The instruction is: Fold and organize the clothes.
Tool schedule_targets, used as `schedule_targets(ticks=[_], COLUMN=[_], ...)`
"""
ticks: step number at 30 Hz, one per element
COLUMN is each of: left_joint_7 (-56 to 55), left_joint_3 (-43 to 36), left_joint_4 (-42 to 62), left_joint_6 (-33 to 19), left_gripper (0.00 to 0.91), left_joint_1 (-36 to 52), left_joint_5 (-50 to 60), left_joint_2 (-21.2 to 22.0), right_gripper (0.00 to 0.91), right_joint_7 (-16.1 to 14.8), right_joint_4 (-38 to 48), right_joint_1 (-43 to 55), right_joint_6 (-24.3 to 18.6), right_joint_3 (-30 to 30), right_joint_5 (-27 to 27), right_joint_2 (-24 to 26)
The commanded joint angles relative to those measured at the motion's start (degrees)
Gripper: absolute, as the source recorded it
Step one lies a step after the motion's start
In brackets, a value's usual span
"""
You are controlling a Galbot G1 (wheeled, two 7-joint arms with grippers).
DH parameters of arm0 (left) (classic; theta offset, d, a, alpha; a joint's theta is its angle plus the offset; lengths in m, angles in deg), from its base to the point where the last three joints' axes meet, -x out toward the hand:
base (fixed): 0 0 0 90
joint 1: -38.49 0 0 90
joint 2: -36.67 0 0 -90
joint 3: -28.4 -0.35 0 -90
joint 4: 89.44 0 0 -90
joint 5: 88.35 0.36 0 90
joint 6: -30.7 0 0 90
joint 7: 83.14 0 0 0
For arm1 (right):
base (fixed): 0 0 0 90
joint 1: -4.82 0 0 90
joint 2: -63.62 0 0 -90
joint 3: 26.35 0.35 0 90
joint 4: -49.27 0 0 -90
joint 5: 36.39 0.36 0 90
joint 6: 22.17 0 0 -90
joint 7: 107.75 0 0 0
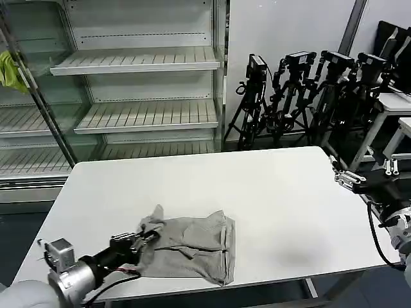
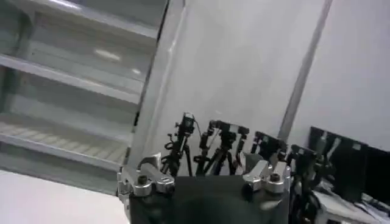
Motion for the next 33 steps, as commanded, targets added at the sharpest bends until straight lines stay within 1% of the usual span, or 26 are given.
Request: schedule_targets(ticks=[1, 11, 24, 25, 26, 27, 33], left_joint_7=[0.0, 0.0, 0.7, 0.7, 0.6, 0.7, 0.7], left_joint_3=[-15.9, -20.4, -22.8, -22.8, -22.9, -22.9, -22.5], left_joint_4=[2.5, 5.6, 5.2, 5.1, 4.9, 4.6, 3.0], left_joint_6=[-0.1, -0.1, -0.1, -0.1, -0.2, -0.2, -0.3], left_gripper=[0.040, 0.040, 0.040, 0.202, 0.453, 0.907, 0.907], left_joint_1=[13.6, 19.0, 18.1, 18.0, 17.9, 17.7, 17.1], left_joint_5=[1.1, 2.0, 5.3, 5.5, 5.7, 5.9, 6.7], left_joint_2=[2.5, 4.5, 5.1, 5.1, 5.2, 5.2, 5.2], right_gripper=[0.907, 0.907, 0.907, 0.907, 0.907, 0.907, 0.907], right_joint_7=[0.2, 0.1, 0.0, -0.1, -0.1, -0.2, -0.3], right_joint_4=[0.4, 0.3, 0.1, 0.0, 0.0, 0.0, -0.1], right_joint_1=[-2.3, -4.2, -4.6, -4.6, -4.6, -4.6, -4.4], right_joint_6=[0.1, 0.1, 0.2, 0.2, 0.2, 0.2, 0.2], right_joint_3=[2.6, 3.9, 3.7, 3.7, 3.6, 3.5, 3.1], right_joint_5=[-0.1, -0.1, -0.5, -0.5, -0.6, -0.6, -0.8], right_joint_2=[0.0, -0.2, -1.3, -1.4, -1.5, -1.7, -2.2])
